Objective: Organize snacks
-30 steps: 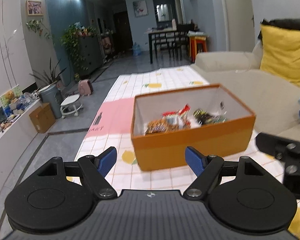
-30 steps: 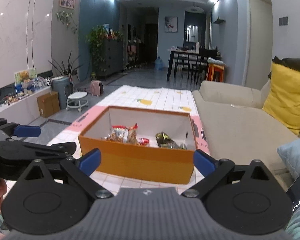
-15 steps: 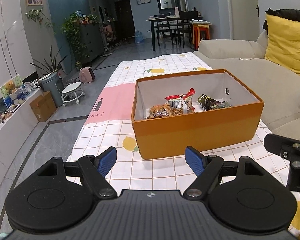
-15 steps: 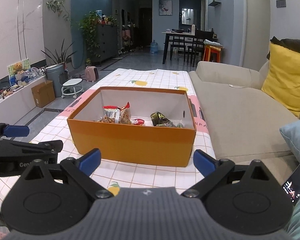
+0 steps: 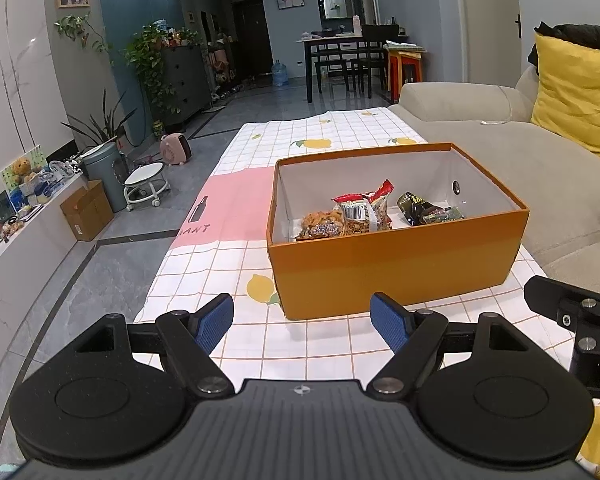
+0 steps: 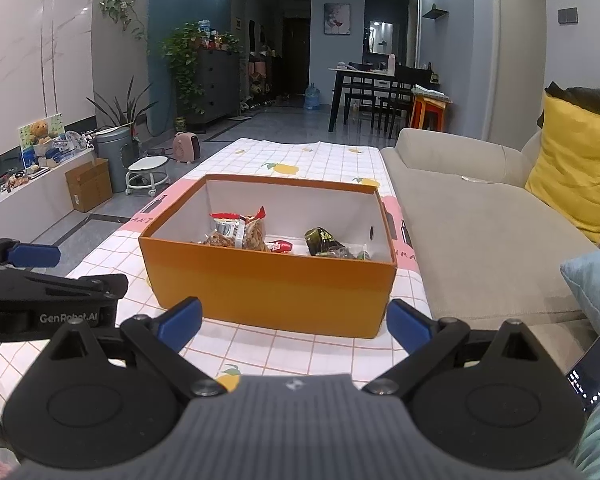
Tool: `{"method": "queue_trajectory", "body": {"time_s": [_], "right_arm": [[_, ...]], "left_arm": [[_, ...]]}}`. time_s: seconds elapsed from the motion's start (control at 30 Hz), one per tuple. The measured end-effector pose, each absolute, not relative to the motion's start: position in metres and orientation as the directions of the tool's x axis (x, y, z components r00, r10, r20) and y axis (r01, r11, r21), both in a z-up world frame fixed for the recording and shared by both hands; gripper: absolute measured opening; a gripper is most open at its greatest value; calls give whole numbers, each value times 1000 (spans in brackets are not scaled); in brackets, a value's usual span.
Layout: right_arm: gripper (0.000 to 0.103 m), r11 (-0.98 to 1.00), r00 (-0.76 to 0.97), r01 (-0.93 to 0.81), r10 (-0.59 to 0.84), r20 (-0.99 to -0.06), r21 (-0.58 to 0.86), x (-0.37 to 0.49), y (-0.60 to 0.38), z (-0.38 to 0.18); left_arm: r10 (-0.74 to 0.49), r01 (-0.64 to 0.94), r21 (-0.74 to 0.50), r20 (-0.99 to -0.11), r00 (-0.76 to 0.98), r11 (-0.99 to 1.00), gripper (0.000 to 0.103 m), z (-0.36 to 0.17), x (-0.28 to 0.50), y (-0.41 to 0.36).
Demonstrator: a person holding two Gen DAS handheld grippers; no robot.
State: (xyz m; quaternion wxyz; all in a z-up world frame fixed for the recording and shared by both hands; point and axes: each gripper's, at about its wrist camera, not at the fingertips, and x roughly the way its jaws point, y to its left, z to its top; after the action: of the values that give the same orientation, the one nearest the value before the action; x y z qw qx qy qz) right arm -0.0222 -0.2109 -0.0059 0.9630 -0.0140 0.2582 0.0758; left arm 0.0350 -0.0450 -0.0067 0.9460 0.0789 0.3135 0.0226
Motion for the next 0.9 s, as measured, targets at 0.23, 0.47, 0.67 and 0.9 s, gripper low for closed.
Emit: {"method": "queue_trajectory", "body": {"time_s": [0.23, 0.47, 0.67, 0.9], "right_arm": [[96, 987, 857, -158, 141, -496, 7, -22, -209, -6], [96, 987, 857, -162, 143, -496, 6, -21, -209, -7], [96, 987, 857, -163, 143, -495, 4, -21, -208, -7], [96, 986, 858, -165, 145, -493, 2, -20, -208, -8]], "left_arm": [[93, 6, 163, -591, 801, 987, 91, -7, 37, -44], [96, 3, 163, -594, 799, 987, 91, -7, 38, -45], [97, 0, 160, -596, 797, 987, 91, -7, 38, -45], [98, -3, 160, -597, 796, 987, 91, -7, 38, -45]]}}
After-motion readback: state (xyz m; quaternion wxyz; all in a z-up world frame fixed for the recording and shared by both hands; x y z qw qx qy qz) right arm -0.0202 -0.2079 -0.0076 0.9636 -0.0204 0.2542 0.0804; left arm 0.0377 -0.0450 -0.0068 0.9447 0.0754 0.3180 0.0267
